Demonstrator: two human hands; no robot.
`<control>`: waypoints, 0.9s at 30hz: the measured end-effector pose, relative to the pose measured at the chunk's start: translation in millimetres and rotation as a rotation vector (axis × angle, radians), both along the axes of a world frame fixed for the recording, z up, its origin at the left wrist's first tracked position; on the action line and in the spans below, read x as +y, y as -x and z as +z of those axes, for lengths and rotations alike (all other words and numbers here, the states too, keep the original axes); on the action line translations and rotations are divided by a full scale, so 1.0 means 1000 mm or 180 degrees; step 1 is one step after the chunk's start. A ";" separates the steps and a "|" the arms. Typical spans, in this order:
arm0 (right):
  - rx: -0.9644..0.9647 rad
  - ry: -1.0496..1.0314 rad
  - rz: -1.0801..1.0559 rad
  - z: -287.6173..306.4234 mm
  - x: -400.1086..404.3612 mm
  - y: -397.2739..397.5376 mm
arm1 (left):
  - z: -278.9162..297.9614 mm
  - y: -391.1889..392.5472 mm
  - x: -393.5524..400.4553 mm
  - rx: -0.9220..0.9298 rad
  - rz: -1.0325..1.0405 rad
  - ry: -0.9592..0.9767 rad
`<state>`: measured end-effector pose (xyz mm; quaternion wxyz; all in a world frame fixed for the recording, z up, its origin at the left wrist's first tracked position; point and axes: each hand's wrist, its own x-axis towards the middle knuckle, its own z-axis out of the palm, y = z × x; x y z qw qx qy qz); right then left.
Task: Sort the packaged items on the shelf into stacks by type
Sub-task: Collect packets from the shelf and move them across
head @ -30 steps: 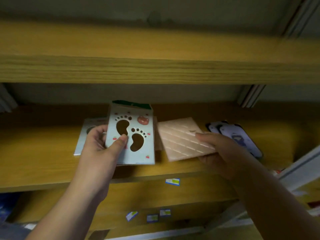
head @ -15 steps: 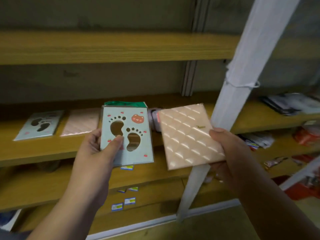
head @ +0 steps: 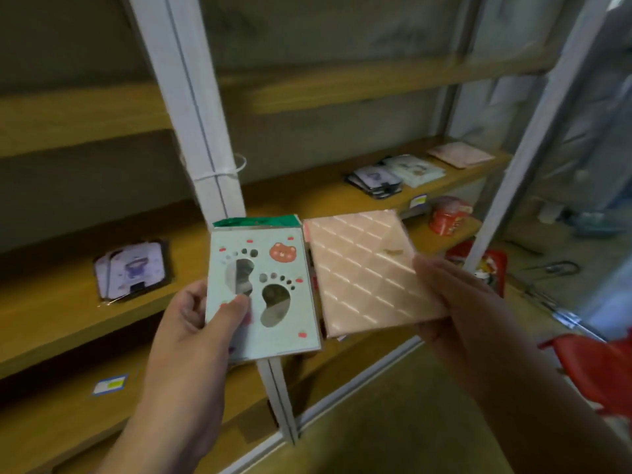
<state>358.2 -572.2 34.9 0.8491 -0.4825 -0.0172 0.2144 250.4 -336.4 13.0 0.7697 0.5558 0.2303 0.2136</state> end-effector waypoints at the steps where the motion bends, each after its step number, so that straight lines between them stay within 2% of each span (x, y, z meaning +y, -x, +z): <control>1: 0.0045 -0.0018 -0.0145 -0.002 -0.009 -0.006 | -0.001 -0.013 -0.008 0.0030 -0.0083 0.0018; 5: 0.0166 0.0025 -0.0643 -0.013 -0.040 -0.036 | -0.009 -0.066 -0.036 0.0100 -0.0313 0.0068; 10: 0.0177 0.0206 -0.0955 -0.025 -0.068 -0.089 | -0.016 -0.143 -0.069 0.0123 -0.0557 -0.0062; 15: 0.0357 0.0531 -0.1255 -0.017 -0.086 -0.161 | -0.012 -0.237 -0.082 0.0137 -0.0638 0.0153; 22: 0.0380 0.0733 -0.1358 -0.004 -0.110 -0.258 | -0.011 -0.354 -0.089 0.0240 -0.0701 0.0194; 27: 0.0418 0.0592 -0.1315 -0.012 -0.130 -0.303 | -0.017 -0.404 -0.104 0.0282 -0.0825 0.0103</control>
